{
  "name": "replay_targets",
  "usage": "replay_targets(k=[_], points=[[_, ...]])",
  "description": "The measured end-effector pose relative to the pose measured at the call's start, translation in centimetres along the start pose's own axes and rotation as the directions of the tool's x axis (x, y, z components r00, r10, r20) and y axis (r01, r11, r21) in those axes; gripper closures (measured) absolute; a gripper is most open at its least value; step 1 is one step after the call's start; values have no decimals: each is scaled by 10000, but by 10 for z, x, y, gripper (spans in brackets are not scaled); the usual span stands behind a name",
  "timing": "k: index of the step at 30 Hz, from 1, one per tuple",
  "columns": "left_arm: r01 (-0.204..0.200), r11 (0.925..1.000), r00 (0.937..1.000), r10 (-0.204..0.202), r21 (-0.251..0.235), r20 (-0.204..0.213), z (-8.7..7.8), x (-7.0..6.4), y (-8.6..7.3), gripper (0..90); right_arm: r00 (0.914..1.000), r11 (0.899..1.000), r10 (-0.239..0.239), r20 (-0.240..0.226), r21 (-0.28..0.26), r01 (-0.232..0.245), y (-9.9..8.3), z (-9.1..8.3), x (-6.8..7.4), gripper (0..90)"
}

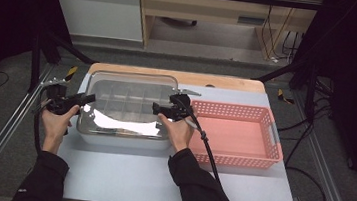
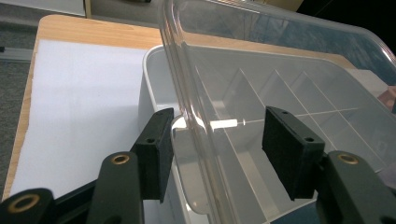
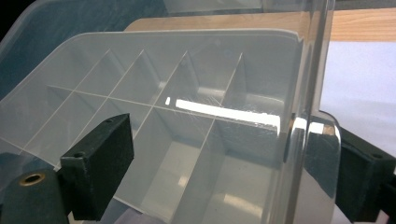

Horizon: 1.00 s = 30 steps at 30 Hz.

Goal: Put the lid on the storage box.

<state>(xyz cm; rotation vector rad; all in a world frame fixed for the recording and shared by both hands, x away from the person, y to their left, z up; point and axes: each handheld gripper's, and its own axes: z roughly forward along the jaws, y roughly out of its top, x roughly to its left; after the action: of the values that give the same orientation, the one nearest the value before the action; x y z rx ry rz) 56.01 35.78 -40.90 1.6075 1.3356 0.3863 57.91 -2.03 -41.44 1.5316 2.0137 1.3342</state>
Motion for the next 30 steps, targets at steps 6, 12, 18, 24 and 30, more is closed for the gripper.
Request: replay_targets(k=[6,12,18,24,30], points=[[-116,9999,9999,116,-36,-18,0,-1,0,435,9999,10000,75,85,-59,-74,0,0,1,112],[-141,9998,9998,143,115,-140,5,-2,-1,436,9994,9996,257,226,144,-260,-1,3,-1,99],[-209,9996,9995,213,196,-232,6,-1,-2,447,9993,9991,297,245,283,-304,-3,6,-2,87],[-219,9994,9990,229,251,-375,7,1,-3,468,9992,9987,311,268,402,-322,-4,7,-1,79],[-95,9999,9986,101,124,-524,1,8,-5,482,9975,9923,694,128,1024,-703,-6,12,-4,80]])
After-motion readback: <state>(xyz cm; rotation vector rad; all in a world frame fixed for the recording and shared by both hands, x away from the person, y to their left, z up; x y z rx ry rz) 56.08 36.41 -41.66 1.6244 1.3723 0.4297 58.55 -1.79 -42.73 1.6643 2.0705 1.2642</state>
